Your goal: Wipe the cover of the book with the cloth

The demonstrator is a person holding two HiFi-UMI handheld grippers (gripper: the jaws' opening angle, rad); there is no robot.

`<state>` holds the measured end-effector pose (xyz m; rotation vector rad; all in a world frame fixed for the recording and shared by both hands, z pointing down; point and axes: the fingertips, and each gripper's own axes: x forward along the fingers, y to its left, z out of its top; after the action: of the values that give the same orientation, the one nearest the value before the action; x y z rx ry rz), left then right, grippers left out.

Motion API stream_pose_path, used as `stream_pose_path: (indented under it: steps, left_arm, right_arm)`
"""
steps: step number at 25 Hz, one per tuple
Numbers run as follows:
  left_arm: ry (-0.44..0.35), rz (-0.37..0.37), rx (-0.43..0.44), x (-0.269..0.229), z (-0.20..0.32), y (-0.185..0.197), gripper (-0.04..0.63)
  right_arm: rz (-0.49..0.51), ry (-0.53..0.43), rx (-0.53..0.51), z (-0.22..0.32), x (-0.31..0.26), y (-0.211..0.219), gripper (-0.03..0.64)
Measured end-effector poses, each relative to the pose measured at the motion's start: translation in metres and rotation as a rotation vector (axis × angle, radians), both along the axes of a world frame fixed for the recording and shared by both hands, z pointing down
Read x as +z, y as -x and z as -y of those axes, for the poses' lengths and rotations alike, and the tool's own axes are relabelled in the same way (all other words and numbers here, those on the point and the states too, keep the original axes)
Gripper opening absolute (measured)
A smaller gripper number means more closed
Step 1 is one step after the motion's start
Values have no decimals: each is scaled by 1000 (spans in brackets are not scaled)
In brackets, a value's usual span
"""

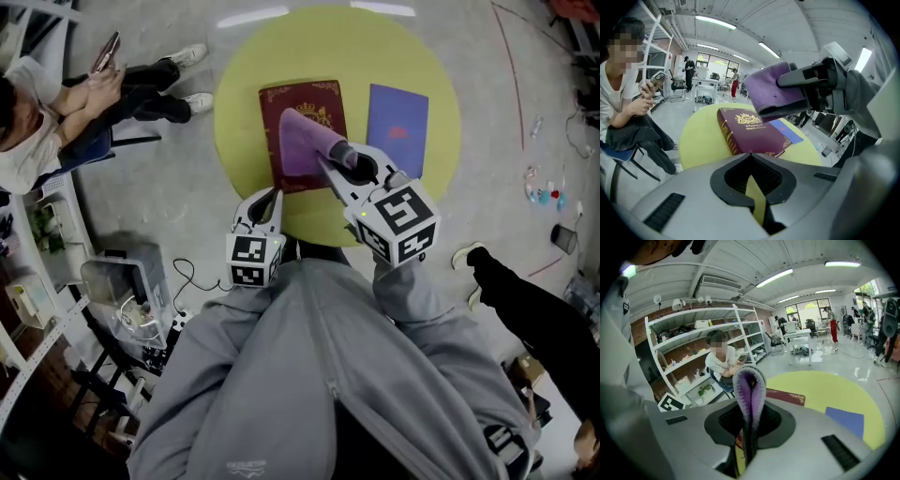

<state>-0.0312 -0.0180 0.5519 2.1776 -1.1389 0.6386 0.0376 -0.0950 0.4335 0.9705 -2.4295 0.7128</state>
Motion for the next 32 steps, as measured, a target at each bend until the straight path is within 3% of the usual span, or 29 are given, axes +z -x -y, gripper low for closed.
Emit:
stream_pose_path:
  steps: [8, 17, 32]
  left_arm:
    - [2, 4, -2, 3, -3, 4, 17]
    - [-5, 2, -2, 5, -5, 2, 17]
    - [-8, 19, 11, 7, -7, -7, 17]
  right_arm:
    - [105, 121, -120, -20, 30, 70, 58]
    - [155, 323, -95, -30, 83, 77, 58]
    - [-54, 294, -104, -27, 114, 40, 58]
